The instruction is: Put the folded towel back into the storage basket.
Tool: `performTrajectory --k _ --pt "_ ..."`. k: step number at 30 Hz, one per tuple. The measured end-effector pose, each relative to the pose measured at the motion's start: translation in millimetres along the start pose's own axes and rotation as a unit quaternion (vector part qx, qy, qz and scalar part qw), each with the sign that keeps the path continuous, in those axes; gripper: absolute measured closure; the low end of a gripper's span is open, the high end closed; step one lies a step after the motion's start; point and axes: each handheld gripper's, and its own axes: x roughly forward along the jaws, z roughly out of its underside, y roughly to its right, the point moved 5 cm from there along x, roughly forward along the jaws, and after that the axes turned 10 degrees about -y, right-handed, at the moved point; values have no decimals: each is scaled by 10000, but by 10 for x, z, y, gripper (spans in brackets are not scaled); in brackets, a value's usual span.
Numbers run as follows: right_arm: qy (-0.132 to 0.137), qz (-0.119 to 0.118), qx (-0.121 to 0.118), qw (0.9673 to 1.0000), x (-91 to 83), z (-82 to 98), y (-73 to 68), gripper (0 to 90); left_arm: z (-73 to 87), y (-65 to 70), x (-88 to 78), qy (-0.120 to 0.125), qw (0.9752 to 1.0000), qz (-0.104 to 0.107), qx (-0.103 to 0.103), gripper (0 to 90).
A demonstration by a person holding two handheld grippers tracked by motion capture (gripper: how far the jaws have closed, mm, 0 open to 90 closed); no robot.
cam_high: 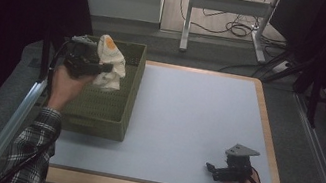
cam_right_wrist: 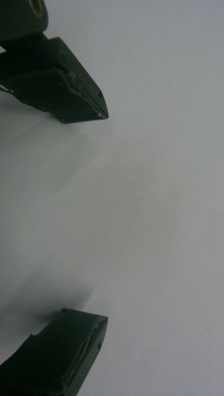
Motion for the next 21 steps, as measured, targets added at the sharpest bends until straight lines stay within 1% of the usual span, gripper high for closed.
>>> performTrajectory --k 1,2,7,8,9,10,11,12,13,14,16,21 --pt "-3 -2 6 10000 0 0 -1 31 -19 36 -7 40 10000 22 25 745" --pt "-3 -2 6 10000 0 0 -1 31 -19 36 -7 40 10000 22 25 745" --pt "-3 -4 8 10000 0 0 -2 31 -106 168 -13 137 9997 136 167 745" --pt "-3 -4 8 10000 0 0 -2 31 -106 168 -13 137 9997 136 167 745" --pt "2 -1 3 10000 0 0 -1 31 -142 217 -8 166 9994 168 235 745" --pt "2 -1 3 10000 0 0 -1 31 -142 217 -8 166 9994 168 235 745" --pt "2 -2 5 10000 0 0 -1 31 -170 262 0 177 9993 177 286 745" --pt "2 -2 5 10000 0 0 -1 31 -170 262 0 177 9993 177 286 745" --pt "-1 -4 7 10000 0 0 -2 31 -204 317 13 212 9989 229 343 745" --pt "-1 -4 7 10000 0 0 -2 31 -204 317 13 212 9989 229 343 745" --pt "2 0 1 10000 0 0 0 31 -237 369 30 238 9985 260 418 745" --pt "2 -2 -1 10000 0 0 0 31 -306 484 88 280 9977 345 521 745"
